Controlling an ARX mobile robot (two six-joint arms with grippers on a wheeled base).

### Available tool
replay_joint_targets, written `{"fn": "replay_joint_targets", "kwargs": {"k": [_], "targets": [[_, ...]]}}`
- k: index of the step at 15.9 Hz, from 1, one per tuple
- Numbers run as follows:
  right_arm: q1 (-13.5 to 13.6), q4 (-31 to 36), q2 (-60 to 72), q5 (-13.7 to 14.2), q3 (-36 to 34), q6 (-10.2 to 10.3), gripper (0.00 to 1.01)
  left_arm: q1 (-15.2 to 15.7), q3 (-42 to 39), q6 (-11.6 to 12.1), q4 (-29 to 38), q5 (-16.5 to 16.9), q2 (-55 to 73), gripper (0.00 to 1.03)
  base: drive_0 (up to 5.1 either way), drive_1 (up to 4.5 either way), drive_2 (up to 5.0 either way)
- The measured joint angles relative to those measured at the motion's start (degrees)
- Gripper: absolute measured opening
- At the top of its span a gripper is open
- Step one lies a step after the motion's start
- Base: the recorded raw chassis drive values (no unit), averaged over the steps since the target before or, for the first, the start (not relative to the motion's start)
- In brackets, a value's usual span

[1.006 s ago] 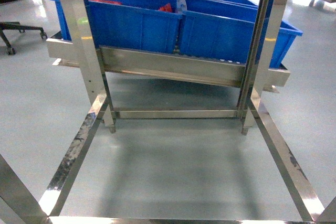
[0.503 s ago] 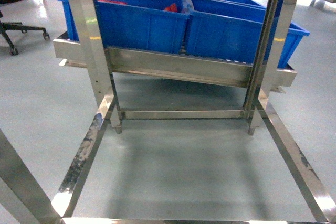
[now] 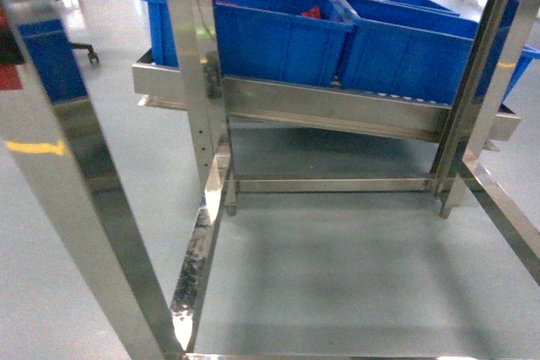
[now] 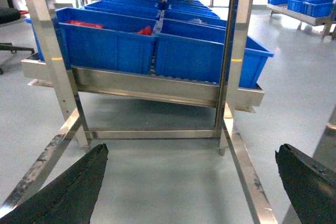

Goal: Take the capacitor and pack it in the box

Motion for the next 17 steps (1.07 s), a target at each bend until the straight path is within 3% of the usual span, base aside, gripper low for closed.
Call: {"fn": "replay_joint_targets", "kwargs": {"k": [17], "targets": [[0.0, -0.2, 0.0, 0.0, 0.0, 0.0, 0.98, 0.0, 0.0, 0.0, 0.0, -0.1, 0.0, 0.44, -5.0, 2.46, 2.5]]}}
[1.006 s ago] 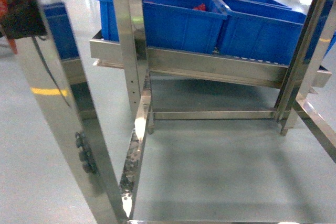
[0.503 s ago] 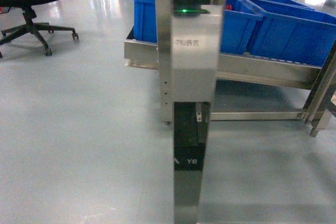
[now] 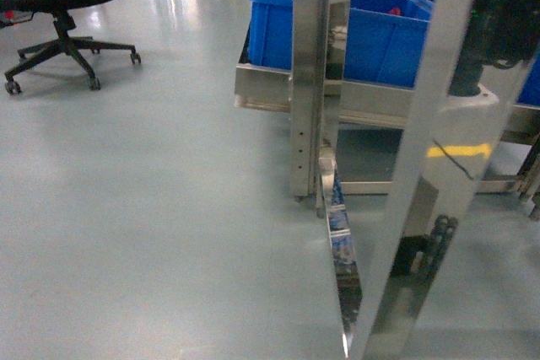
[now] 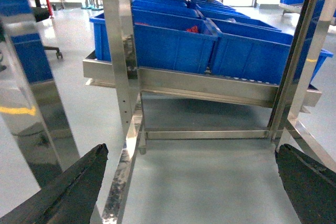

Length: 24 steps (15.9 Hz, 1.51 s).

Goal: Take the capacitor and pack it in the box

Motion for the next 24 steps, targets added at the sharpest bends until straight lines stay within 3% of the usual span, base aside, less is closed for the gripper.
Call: {"fn": "replay_joint_targets", "kwargs": {"k": [24], "targets": [[0.0, 0.0, 0.0, 0.0, 0.0, 0.0, 0.98, 0.0, 0.0, 0.0, 0.1, 0.0, 0.0, 0.44, -5.0, 2.42, 2.4]]}}
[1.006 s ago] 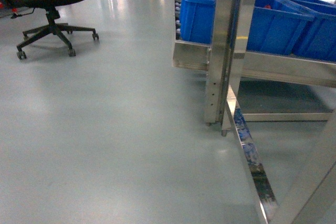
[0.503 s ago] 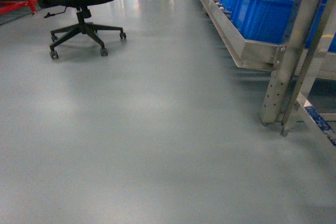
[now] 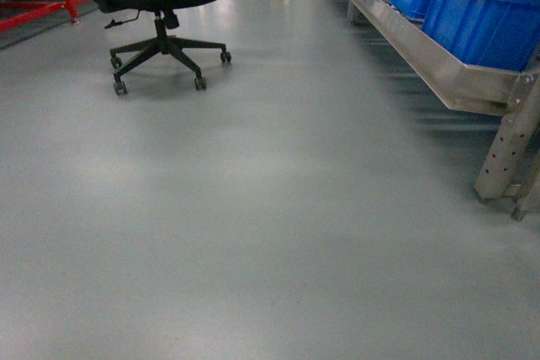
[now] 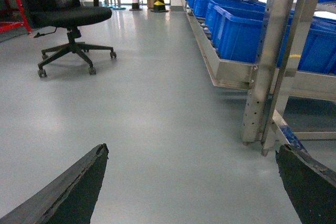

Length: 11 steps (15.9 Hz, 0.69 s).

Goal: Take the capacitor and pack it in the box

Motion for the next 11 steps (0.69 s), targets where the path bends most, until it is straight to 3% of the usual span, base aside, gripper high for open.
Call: {"fn": "replay_joint_targets", "kwargs": {"k": [11], "targets": [[0.0, -0.1, 0.0, 0.0, 0.0, 0.0, 0.98, 0.0, 0.0, 0.0, -0.1, 0.0, 0.0, 0.44, -5.0, 2.43, 2.4]]}}
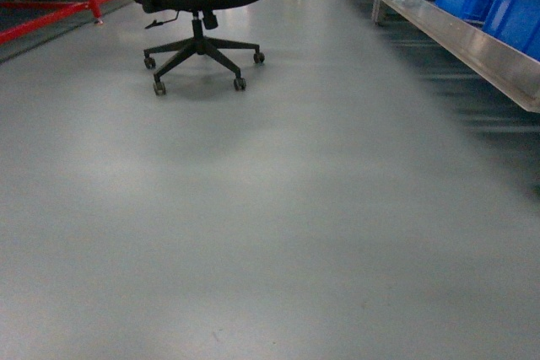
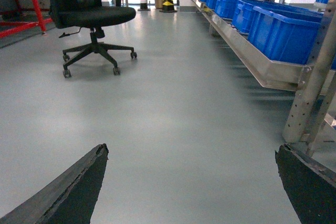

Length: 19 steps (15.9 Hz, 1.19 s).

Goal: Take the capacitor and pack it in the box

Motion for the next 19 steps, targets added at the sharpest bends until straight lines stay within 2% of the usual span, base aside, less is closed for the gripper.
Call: {"fn": "replay_joint_targets", "kwargs": {"k": [19], "targets": [[0.0, -0.1, 0.0, 0.0, 0.0, 0.0, 0.98, 0.0, 0.0, 0.0, 0.1, 0.0, 0.0, 0.44, -4.9, 2.47, 2.5]]}}
